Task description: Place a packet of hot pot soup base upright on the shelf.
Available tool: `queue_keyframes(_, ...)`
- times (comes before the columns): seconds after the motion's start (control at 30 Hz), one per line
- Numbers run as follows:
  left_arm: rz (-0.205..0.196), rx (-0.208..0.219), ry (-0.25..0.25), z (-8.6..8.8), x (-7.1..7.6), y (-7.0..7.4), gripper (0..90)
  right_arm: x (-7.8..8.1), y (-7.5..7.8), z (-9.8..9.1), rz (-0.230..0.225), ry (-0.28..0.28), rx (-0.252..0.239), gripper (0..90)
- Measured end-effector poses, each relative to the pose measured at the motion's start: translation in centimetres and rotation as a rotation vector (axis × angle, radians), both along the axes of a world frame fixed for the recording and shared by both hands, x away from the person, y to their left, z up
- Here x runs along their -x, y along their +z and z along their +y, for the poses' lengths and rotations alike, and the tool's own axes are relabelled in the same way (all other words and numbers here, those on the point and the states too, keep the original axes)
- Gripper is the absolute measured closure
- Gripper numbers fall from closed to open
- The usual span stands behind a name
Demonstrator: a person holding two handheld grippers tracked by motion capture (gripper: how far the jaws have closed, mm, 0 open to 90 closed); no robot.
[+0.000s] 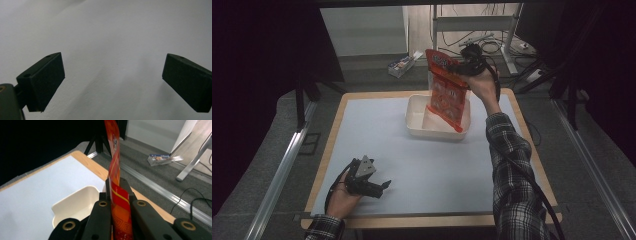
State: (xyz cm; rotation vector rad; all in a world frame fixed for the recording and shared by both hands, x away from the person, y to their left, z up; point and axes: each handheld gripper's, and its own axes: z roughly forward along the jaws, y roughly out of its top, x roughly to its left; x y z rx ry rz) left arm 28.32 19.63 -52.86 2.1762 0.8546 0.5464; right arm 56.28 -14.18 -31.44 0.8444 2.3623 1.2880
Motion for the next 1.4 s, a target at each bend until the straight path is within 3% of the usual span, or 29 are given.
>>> queue_keyframes(0.13,0.000,-0.001,-0.001,0.0,0.0,0.0,4.1,-0.3,-1.5,0.2,0.024,0.005,0.017,88.4)
queue_keyframes(0.23,0.000,-0.003,-0.002,0.0,0.0,0.0,4.1,-0.4,-2.2,-0.7,0.033,-0.010,-0.050,88.2)
queue_keyframes(0.3,0.000,-0.004,-0.003,0.0,0.0,0.0,4.1,-0.5,-2.7,-1.4,0.036,-0.038,-0.057,87.9)
queue_keyframes(0.5,0.001,-0.009,-0.005,-0.1,0.0,0.0,4.2,-1.0,-3.6,-3.6,0.041,-0.124,-0.015,86.1)
queue_keyframes(0.63,0.007,-0.017,-0.010,-0.2,0.0,-0.1,4.2,-1.5,-4.0,-4.0,0.036,-0.160,-0.006,83.9)
queue_keyframes(0.8,0.005,-0.015,-0.012,-0.2,0.0,-0.1,4.5,-2.0,-4.2,-3.8,0.009,-0.247,0.067,68.4)
queue_keyframes(0.97,0.005,-0.015,-0.012,-0.2,0.0,-0.1,4.5,-2.0,-4.0,-3.0,-0.039,-0.319,0.167,40.9)
queue_keyframes(1.07,0.006,-0.017,-0.012,-0.2,0.0,-0.1,4.5,-2.1,-4.0,-2.8,-0.036,-0.325,0.174,24.3)
queue_keyframes(1.23,0.007,-0.023,-0.013,-0.2,0.0,-0.1,4.5,-1.9,-3.6,-2.7,-0.057,-0.291,0.158,14.0)
queue_keyframes(1.4,0.006,-0.023,-0.013,-0.2,0.0,-0.1,4.5,-1.8,-3.3,-2.5,-0.032,-0.257,0.166,7.1)
